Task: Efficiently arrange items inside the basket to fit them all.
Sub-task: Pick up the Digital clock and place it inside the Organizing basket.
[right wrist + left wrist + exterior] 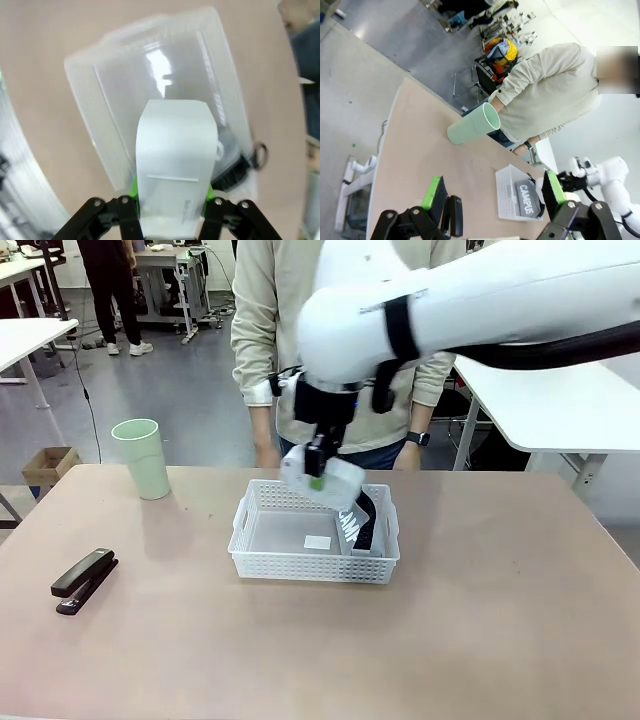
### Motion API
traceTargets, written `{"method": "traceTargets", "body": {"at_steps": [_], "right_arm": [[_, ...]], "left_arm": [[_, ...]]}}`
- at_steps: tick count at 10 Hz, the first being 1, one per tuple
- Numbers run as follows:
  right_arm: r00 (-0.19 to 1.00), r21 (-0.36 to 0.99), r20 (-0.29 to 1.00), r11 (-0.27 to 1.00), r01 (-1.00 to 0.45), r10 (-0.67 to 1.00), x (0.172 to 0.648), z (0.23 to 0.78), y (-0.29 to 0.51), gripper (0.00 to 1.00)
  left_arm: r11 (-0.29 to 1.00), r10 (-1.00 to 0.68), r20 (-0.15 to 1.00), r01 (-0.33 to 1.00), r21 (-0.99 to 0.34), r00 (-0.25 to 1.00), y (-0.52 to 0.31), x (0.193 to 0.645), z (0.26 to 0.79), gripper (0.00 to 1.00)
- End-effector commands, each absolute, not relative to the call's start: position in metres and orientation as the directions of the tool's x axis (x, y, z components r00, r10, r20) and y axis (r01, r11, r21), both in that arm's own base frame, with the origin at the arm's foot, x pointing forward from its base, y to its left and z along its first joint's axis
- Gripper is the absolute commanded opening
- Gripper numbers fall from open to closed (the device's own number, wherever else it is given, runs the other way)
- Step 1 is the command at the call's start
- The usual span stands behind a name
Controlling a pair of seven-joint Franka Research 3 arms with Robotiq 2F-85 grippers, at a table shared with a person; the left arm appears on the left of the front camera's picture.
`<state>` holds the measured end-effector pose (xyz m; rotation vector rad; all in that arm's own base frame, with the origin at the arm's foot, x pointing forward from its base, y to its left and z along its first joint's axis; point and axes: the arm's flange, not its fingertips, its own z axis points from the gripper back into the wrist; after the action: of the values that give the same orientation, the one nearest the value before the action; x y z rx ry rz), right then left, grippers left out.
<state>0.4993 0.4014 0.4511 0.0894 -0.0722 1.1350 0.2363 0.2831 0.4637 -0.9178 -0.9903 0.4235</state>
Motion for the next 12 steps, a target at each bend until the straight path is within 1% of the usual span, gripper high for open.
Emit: {"method": "traceTargets", "body": {"at_steps": [1,2,3,5,7,8,9,12], "right_arm": [[0.498,0.111,0.076,0.489,-0.865,0.864,0.497,0.456,0.422,0.51],[0.478,0.100,0.001,0.476,-0.874,0.878,0.493,0.446,0.415,0.51],[0.455,0.081,0.096,0.449,-0.890,0.885,0.500,0.443,0.418,0.51],[0.455,0.081,0.096,0.449,-0.890,0.885,0.500,0.443,0.418,0.51],[0.484,0.101,0.042,0.478,-0.872,0.874,0.499,0.424,0.427,0.51],[0.517,0.102,0.056,0.511,-0.854,0.854,0.498,0.406,0.425,0.51],[0.524,0.110,0.068,0.516,-0.849,0.849,0.491,0.394,0.423,0.51],[0.519,0.099,0.086,0.511,-0.854,0.851,0.478,0.368,0.424,0.51]], "left_arm": [[0.575,0.676,0.552,0.119,-0.809,0.488,0.284,0.237,0.462,1.00],[0.575,0.676,0.552,0.119,-0.809,0.488,0.284,0.237,0.462,1.00],[0.575,0.676,0.552,0.119,-0.809,0.488,0.284,0.237,0.462,1.00],[0.575,0.676,0.552,0.119,-0.809,0.488,0.284,0.237,0.462,1.00],[0.575,0.676,0.552,0.119,-0.809,0.488,0.284,0.237,0.462,1.00],[0.575,0.676,0.552,0.119,-0.809,0.488,0.284,0.237,0.462,1.00],[0.575,0.676,0.552,0.119,-0.809,0.488,0.284,0.237,0.462,1.00],[0.575,0.676,0.552,0.119,-0.809,0.488,0.284,0.237,0.462,1.00]]}}
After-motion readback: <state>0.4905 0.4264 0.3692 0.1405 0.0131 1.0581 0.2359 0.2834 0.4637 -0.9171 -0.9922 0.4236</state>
